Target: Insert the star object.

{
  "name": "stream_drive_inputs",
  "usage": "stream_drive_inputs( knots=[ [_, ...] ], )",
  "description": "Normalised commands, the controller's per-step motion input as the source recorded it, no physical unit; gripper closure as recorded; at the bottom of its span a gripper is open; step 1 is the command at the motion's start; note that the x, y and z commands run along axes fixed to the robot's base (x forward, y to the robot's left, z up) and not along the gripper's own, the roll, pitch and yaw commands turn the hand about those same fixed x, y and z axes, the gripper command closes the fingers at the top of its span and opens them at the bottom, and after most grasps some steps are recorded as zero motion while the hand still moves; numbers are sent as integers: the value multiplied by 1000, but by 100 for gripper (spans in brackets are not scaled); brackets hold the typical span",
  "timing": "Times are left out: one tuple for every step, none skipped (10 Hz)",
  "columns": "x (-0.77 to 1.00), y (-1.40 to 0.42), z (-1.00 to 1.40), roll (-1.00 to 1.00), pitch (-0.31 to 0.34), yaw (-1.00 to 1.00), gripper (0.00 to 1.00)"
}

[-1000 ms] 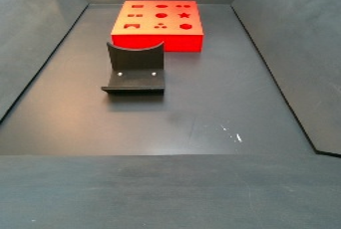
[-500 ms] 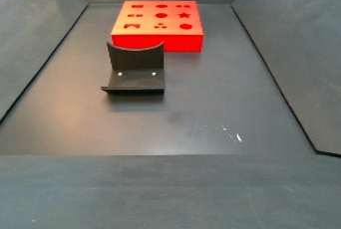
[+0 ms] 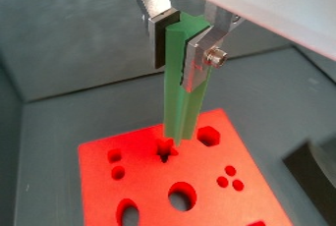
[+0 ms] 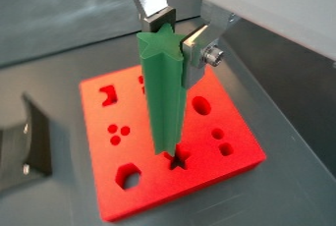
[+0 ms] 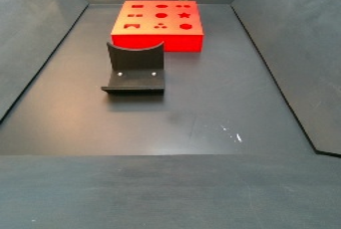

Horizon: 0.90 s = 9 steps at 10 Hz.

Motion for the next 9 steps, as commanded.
stream_drive_inputs(
  knots=[
    [0,-151,-163,0,-47,966,100],
    [0,-383,-180,0,-79,717,100],
    [94,-326,-154,30,-7,446,100],
    [0,-26,-194,0,0,0,100],
    [0,0,-66,0,0,0,100],
    [234,6,-351,-66,-87,-77,100],
    [403,77,-366,-106,-123,-29,100],
    [511,49,-223,0,-54,-77,100],
    [109,57,-57,0,-60,-43,100]
  ],
)
